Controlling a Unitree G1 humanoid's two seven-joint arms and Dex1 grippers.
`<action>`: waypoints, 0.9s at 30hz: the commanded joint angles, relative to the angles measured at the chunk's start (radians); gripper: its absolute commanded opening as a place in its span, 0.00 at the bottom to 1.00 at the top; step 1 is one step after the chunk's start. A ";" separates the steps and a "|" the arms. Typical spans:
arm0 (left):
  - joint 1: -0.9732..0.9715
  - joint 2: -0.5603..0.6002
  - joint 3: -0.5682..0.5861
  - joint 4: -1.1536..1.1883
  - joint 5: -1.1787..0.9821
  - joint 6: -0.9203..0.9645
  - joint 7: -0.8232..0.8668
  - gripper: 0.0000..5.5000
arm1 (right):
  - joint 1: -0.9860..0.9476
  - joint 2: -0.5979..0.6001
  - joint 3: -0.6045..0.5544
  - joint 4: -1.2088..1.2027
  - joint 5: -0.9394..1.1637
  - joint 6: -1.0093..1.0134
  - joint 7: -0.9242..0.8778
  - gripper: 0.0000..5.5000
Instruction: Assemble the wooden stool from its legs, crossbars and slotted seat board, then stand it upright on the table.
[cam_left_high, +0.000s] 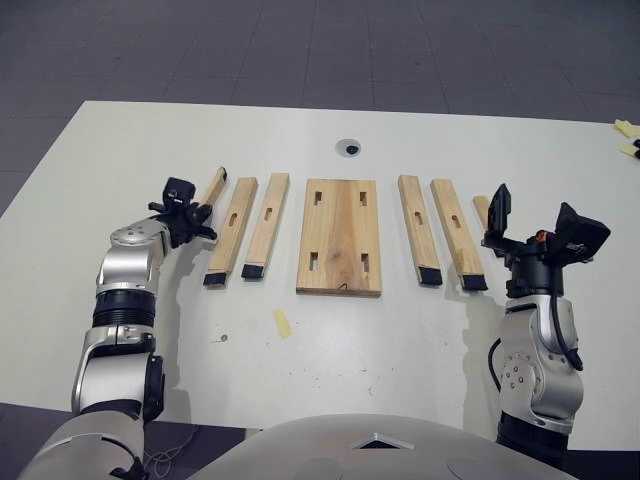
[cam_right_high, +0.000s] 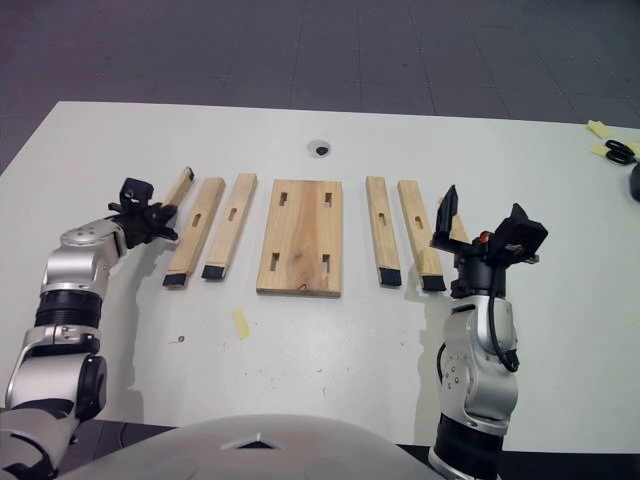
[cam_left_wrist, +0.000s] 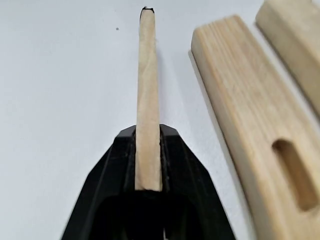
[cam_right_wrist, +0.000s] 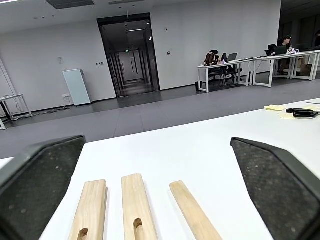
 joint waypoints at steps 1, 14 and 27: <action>-0.168 -0.029 0.107 -0.142 -0.183 0.163 -0.018 0.08 | -0.061 -0.035 -0.044 -0.014 0.240 0.120 0.081 0.98; -0.154 -0.105 -0.053 -0.374 -0.573 0.574 -0.310 0.08 | -0.073 -0.173 -0.028 -0.080 1.185 0.408 0.239 0.98; -0.120 -0.174 -0.037 -0.532 -0.831 0.755 -0.336 0.08 | -0.152 -0.177 0.086 0.034 1.129 0.425 0.306 0.98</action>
